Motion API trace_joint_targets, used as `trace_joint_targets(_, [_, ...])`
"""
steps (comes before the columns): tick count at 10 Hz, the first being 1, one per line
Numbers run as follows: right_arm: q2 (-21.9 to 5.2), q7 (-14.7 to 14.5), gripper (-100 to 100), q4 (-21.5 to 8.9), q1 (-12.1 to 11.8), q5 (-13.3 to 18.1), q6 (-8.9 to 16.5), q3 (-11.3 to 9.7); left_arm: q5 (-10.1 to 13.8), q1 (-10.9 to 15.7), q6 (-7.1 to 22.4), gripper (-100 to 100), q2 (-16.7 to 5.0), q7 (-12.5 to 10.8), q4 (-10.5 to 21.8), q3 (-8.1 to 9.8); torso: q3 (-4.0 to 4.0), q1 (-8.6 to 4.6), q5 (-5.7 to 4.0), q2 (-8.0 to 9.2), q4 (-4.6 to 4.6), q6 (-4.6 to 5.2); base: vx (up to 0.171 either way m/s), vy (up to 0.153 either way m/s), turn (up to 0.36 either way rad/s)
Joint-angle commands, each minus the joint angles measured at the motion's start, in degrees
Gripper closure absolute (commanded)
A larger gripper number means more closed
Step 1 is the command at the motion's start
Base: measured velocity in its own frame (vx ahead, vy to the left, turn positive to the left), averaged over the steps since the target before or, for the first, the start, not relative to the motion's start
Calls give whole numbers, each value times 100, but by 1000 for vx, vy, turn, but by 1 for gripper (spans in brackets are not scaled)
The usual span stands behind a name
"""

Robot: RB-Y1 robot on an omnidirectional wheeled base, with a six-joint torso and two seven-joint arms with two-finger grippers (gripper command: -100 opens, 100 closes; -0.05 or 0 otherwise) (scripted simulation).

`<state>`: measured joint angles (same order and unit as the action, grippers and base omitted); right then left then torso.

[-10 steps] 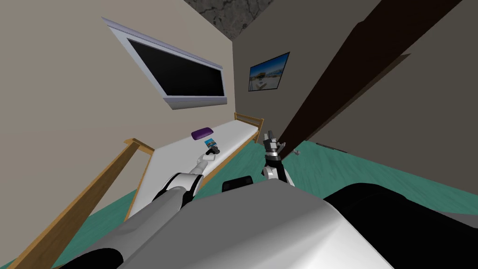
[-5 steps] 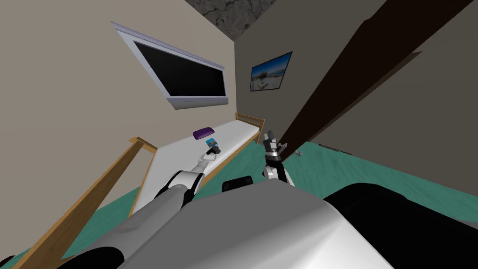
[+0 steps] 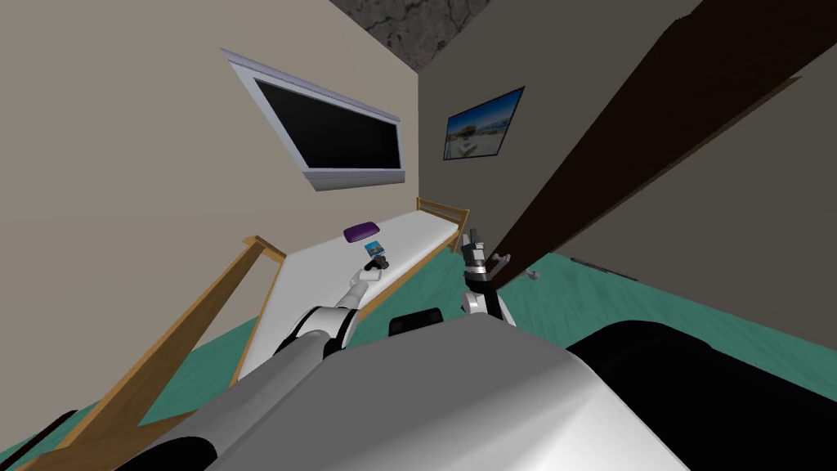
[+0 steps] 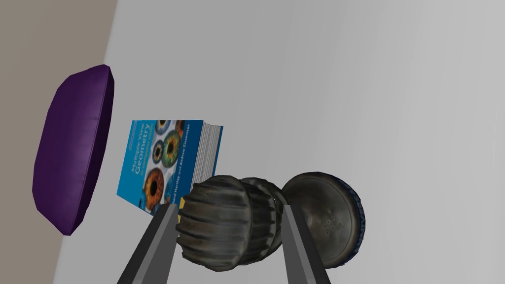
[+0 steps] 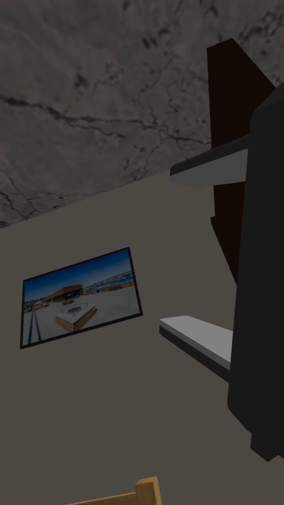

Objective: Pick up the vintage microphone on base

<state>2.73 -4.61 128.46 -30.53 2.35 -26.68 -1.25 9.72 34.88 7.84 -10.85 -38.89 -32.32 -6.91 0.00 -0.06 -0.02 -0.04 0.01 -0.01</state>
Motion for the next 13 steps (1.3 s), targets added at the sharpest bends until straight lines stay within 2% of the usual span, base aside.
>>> trace_joint_targets(1, [0, 0, 0, 0, 0, 0, 0, 0, 86, 102, -128, 100, 9, 13, 228, -80, 0, 0, 0, 0, 0, 0, 10, 2, -17])
trace_joint_targets(2, [0, 0, 0, 0, 0, 0, 0, 0, 98, 43, -28, 100, 153, 212, 61, -56, -1, -2, 0, 0, -1, 2, 19, 10, 182])
trace_joint_targets(3, [0, 0, 0, 0, -1, 0, 0, 0, 98, 43, -28, 100, 153, 212, 61, -56, -1, 1, 0, -1, -2, -6, 22, 3, 113])
trace_joint_targets(5, [0, 0, 0, 0, -1, 0, 0, 0, 123, -75, 171, 100, 443, 579, -252, -7, -2, 5, 0, -3, -2, -7, 36, 11, 275])
trace_joint_targets(6, [0, 0, 0, 0, -1, 0, 0, 1, 123, -75, 171, 100, 443, 612, -100, -7, -6, 6, 2, -9, -4, -9, 38, 0, 82])
trace_joint_targets(8, [0, 0, 0, 0, 1, 0, 0, 0, 123, -75, 171, 100, 443, 612, -271, -7, -6, -3, 4, -7, -5, 11, 3, 5, -28])
trace_joint_targets(10, [0, 0, 0, 0, 0, 0, 0, 0, 149, -194, 371, 100, 732, 990, -603, 42, -3, -5, 3, -4, -2, 2, 27, 5, 241])
trace_joint_targets(11, [0, 0, 0, 0, -1, 0, 0, 0, 149, -194, 371, 100, 732, 1011, -603, 42, -3, -1, 3, -8, 1, -1, 36, 5, 138])
trace_joint_targets(13, [0, 0, 0, 0, 0, 0, 0, 0, 174, -312, 570, 100, 1022, 1382, -921, 91, -8, -1, 4, -12, -4, 2, 36, 6, 250])
